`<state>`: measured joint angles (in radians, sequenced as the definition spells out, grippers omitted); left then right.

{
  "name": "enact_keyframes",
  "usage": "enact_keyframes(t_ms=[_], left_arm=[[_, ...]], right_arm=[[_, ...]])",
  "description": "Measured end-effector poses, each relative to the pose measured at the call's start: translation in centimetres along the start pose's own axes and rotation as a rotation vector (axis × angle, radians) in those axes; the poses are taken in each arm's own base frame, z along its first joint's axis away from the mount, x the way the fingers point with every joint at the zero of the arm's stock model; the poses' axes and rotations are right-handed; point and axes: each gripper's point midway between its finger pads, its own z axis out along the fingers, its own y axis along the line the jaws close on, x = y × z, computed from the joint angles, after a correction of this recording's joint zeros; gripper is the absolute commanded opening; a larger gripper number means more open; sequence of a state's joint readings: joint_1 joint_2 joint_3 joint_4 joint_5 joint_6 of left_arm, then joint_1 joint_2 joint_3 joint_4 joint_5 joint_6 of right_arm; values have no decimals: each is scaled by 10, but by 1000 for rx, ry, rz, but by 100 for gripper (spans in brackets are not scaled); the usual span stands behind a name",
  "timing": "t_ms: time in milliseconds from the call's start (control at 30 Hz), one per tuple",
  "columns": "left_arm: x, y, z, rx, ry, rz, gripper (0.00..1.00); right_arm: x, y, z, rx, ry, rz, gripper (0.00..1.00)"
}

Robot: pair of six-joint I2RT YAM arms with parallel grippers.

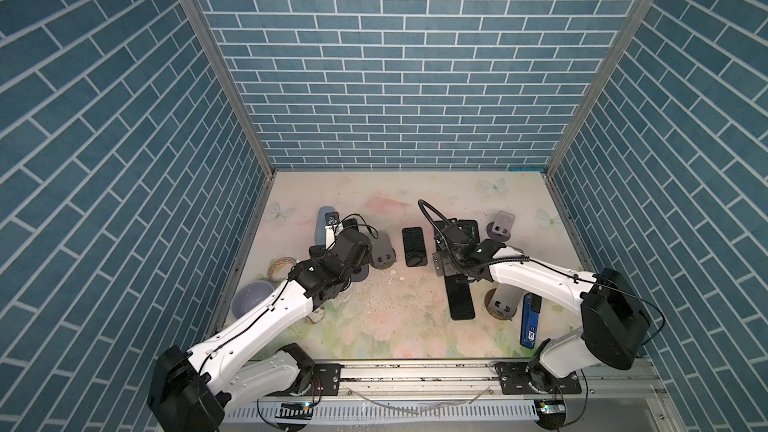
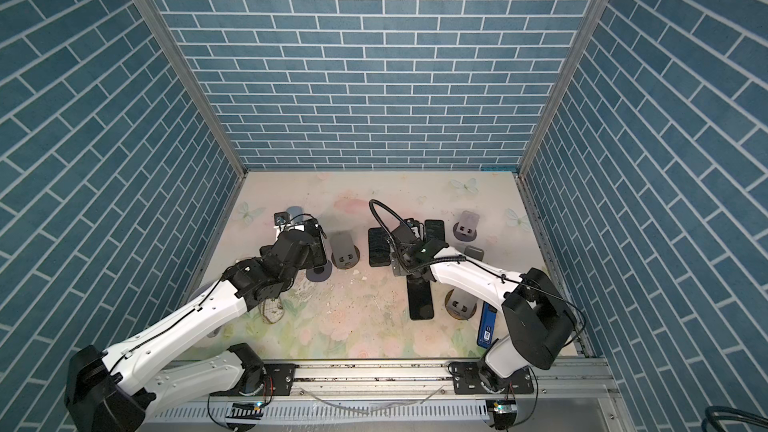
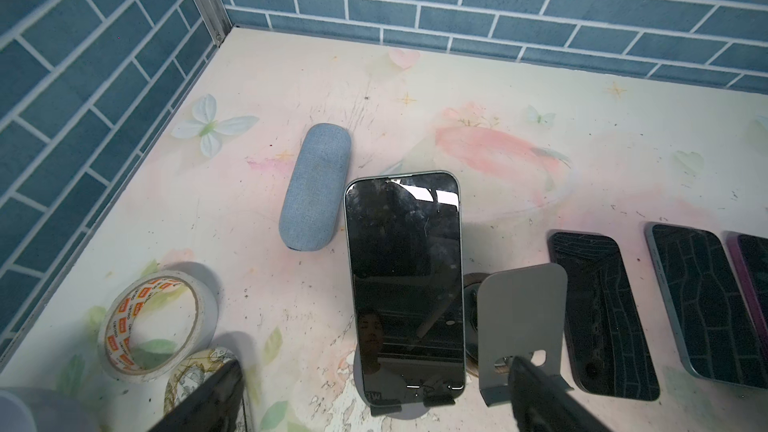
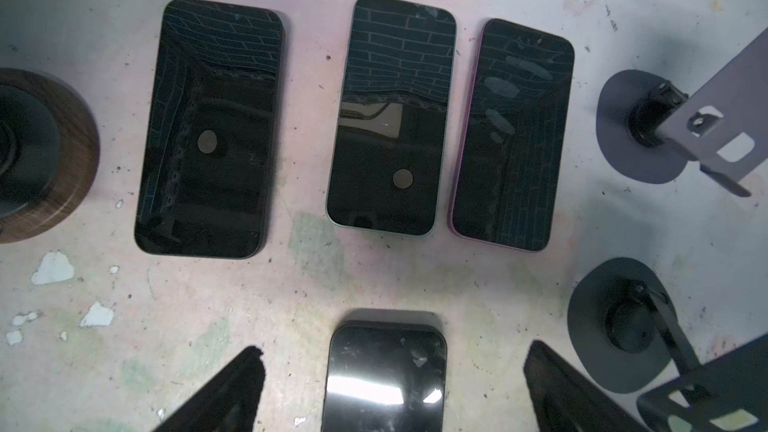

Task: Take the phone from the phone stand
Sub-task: 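Grip the teal-edged phone on its stand with the left gripper and lift it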

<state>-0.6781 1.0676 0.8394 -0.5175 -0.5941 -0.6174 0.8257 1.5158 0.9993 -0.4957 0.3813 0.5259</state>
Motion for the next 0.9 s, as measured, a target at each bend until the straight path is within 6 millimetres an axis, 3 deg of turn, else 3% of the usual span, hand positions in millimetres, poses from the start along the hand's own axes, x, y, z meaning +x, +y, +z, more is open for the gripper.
enact_keyframes(t_ms=[400, 700, 900], left_arm=[[-15, -3, 9, -97, 32, 79, 100], [1, -4, 38, -94, 139, 61, 100], [1, -9, 52, -59, 174, 18, 100]], right_arm=[[-16, -9, -7, -8, -65, 39, 98], [-6, -29, 0, 20, -57, 58, 99], [-2, -36, 6, 21, -42, 77, 99]])
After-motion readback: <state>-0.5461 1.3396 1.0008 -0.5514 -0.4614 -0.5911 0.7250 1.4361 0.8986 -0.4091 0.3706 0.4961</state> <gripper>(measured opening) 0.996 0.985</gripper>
